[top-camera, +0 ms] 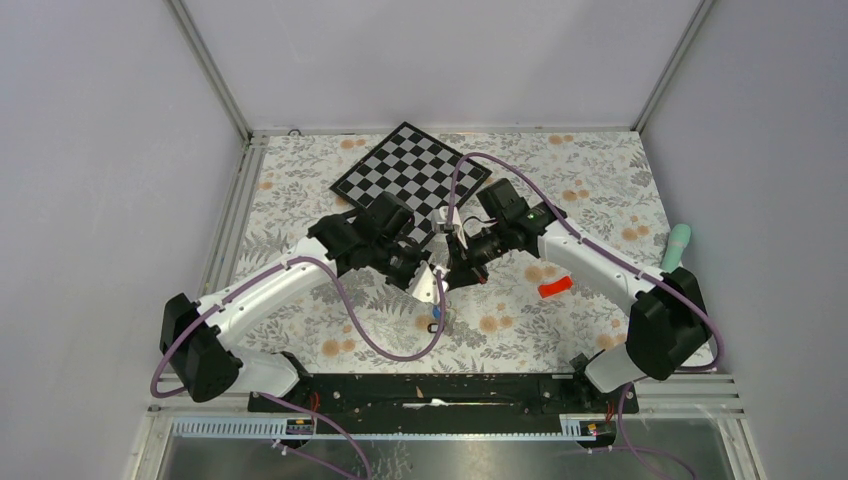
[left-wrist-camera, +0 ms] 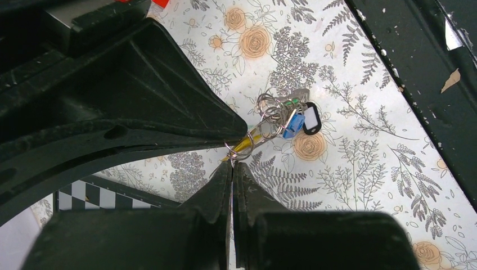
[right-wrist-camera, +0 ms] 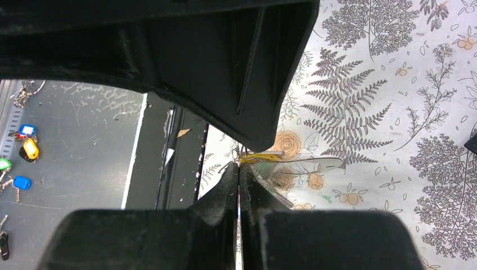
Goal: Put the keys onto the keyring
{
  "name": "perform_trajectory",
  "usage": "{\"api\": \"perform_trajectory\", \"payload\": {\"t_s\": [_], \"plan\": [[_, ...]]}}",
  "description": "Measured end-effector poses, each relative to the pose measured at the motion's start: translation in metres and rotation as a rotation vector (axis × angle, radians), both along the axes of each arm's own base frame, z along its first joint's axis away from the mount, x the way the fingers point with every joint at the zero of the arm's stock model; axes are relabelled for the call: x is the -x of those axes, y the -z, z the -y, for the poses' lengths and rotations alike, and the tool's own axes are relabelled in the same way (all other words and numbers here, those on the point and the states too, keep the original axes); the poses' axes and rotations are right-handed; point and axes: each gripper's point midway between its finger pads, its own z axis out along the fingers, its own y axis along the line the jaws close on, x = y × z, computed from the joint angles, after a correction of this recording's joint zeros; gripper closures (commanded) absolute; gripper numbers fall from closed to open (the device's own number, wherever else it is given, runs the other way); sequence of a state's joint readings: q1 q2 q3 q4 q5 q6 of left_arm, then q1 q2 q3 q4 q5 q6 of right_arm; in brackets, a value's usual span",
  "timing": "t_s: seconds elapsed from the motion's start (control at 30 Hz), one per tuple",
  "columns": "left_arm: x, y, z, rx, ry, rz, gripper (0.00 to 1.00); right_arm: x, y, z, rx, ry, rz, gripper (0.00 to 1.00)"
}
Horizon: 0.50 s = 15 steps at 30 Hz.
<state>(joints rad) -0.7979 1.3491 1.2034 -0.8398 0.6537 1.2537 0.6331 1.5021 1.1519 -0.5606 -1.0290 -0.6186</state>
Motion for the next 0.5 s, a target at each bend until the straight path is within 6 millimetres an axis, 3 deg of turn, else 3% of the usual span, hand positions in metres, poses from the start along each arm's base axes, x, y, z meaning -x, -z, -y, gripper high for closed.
{"api": "perform_trajectory", "payload": {"t_s": [0.5], "plan": [[0.0028, 0.0035, -0.0025, -0.018, 0.008, -0.001, 1.0, 0.0013, -0.0038, -0.0015, -0.008, -0.008, -0.009, 1.0]]}}
